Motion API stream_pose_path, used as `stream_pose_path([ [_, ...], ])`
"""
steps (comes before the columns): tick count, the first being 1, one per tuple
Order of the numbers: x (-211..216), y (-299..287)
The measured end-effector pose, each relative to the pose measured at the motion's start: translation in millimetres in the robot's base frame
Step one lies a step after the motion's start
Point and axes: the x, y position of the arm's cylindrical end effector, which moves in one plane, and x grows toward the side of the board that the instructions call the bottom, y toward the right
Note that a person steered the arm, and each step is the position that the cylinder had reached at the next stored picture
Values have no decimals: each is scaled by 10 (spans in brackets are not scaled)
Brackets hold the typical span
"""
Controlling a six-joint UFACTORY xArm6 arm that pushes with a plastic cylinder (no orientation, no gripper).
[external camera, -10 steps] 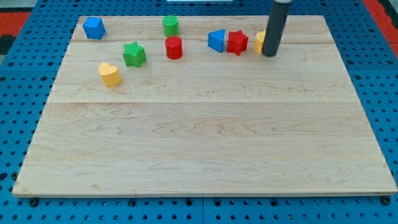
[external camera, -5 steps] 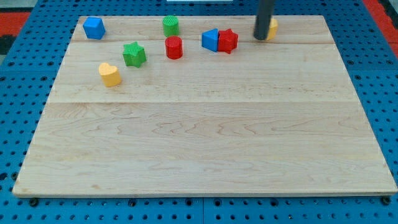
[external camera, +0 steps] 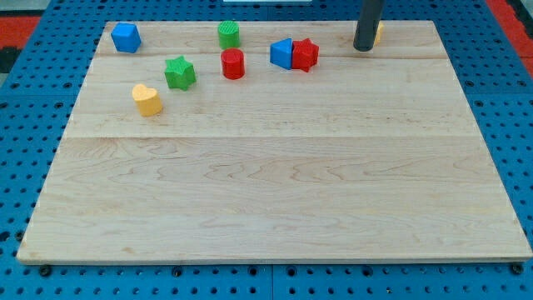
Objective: Move the yellow hexagon towards top right
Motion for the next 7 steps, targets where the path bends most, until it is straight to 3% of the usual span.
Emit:
stream_pose_path([
  [5,86,-204],
  [7,340,-434],
])
